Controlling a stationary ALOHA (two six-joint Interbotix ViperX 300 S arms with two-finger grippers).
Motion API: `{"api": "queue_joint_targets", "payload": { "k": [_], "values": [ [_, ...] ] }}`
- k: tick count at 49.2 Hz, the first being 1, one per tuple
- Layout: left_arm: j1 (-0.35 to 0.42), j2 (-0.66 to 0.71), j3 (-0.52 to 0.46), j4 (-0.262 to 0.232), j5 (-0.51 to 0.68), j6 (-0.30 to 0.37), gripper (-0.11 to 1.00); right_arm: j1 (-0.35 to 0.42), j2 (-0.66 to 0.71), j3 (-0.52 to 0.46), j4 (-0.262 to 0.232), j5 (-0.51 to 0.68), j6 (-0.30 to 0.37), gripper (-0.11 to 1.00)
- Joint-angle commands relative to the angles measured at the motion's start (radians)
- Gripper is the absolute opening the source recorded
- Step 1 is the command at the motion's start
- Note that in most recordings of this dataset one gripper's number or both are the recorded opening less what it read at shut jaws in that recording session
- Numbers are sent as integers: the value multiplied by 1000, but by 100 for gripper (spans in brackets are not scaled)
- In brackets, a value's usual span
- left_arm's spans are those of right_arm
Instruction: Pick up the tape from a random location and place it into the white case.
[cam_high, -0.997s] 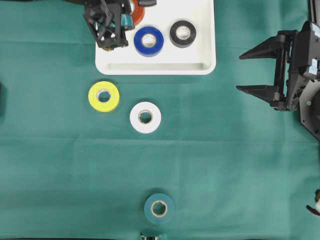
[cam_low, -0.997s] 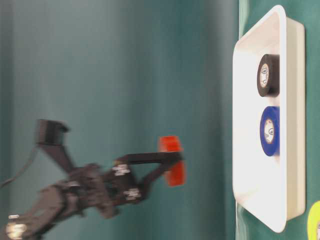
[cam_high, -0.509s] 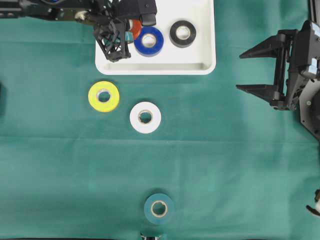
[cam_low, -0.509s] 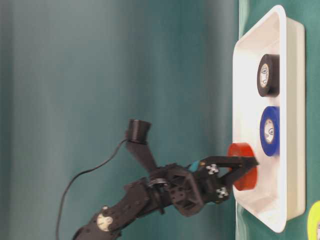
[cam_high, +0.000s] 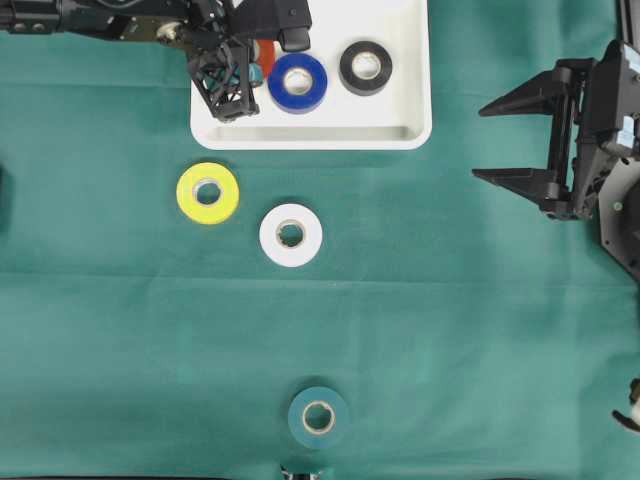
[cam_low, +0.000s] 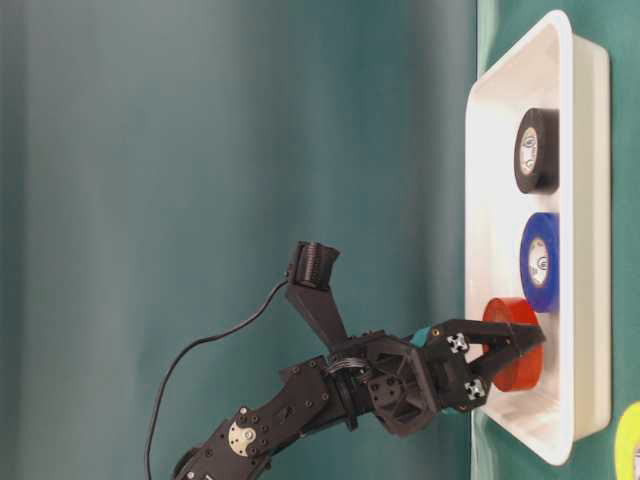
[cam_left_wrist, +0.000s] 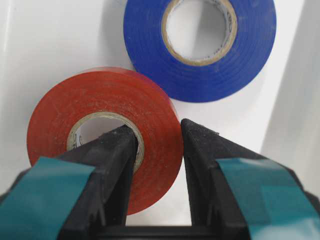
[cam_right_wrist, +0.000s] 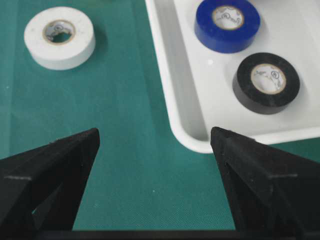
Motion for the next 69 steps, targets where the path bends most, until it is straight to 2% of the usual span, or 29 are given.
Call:
{"api": "queue_joint_targets", "payload": {
  "k": [1,5,7,16,18,21,47,69],
  "values": [
    [2,-17,-14,0,9,2,24,-2,3,-26,-2,-8,-2,89],
    [2,-18,-14,0,6,0,24,-2,3,-26,-3,-8,-2,89],
    [0,-18,-14,2,3,2,30,-2,2,-26,-2,-8,-2,89],
    [3,-21,-17,2,-5,3,83,-2,2,-26,-2,-8,-2,90],
    [5,-23,-17,0,-5,5,92,-2,3,-26,-2,-8,-2,89],
    [6,-23,-15,2,-5,5,99,-2,3,-28,-2,-8,-2,90],
    [6,-57,-18,0,15,5,99,-2,3,-26,-3,-5,-2,89],
    [6,-213,-130,2,232,67,99,-2,3,-29,-2,-3,-2,90]
  ]
}}
